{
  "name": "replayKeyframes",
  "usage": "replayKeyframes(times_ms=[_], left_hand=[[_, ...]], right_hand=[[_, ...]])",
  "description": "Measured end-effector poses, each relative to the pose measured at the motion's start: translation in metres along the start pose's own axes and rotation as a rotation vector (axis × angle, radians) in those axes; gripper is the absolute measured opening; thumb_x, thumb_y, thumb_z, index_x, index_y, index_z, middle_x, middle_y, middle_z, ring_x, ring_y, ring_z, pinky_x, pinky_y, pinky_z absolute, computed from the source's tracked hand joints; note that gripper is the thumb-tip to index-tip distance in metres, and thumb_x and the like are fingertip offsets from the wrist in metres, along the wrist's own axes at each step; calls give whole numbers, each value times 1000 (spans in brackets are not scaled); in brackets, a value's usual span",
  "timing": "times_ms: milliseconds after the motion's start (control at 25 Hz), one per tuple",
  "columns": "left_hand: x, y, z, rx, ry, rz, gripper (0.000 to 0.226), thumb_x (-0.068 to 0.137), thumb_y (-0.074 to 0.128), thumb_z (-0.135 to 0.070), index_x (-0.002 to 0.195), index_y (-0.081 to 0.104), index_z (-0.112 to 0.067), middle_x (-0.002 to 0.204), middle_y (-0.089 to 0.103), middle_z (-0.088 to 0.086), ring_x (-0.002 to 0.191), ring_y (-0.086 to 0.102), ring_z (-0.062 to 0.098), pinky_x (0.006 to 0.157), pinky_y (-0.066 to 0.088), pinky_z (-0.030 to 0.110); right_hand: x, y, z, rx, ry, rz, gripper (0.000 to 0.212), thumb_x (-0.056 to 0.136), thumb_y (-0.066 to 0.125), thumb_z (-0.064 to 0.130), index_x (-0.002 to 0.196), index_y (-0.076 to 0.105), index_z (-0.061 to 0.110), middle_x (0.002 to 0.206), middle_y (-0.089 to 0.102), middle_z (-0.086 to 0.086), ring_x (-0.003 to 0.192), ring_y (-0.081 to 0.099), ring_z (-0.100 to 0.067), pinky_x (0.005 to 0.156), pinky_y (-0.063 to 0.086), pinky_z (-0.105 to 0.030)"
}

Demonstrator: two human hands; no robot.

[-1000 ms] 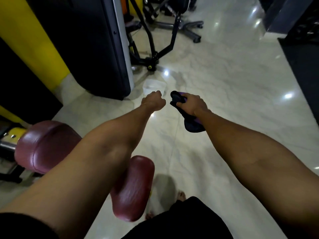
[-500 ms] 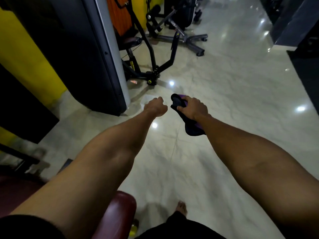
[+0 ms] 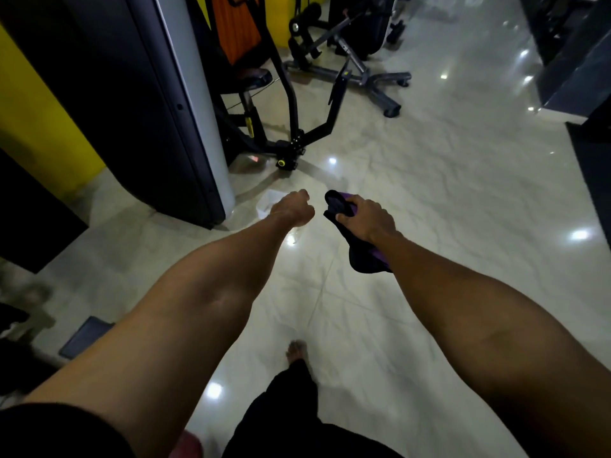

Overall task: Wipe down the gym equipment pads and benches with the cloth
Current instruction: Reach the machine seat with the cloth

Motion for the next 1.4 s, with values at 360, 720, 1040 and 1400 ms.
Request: replayKeyframes(times_ms=[360,720,1040,1400], left_hand=[[170,-58,4,-119,-58,-62,55,92,46,-16,147,48,-17,154,45,9,139,44,30,112,40,43],[290,-90,27,-146,-189,-87,43,90,48,-17,131,56,-15,139,57,14,126,55,33,105,46,45],[415,-101,57,-110,-359,-49,45,97,47,-19,141,47,-15,146,49,15,132,50,34,109,42,44],[483,-81,124,-138,-523,39,47,98,49,-24,145,45,-17,151,44,13,136,47,33,109,40,41]], right_hand=[[183,-32,22,-25,-34,59,62,90,60,62,145,44,39,131,60,-8,117,60,-35,88,45,-39],[330,-12,55,-11,-103,155,63,88,62,63,144,47,37,131,61,-10,118,60,-38,97,50,-43],[480,33,77,-43,-162,330,64,89,63,60,145,45,34,130,59,-11,119,59,-38,97,49,-43],[587,78,125,-111,-261,466,62,91,63,55,145,44,30,126,57,-11,116,59,-38,95,46,-42]])
Point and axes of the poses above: each hand's wrist, its own x-axis towards the middle knuckle, its own y-axis out of the palm, z = x × y, the point moved 3 cm from there along x, towards the middle knuckle
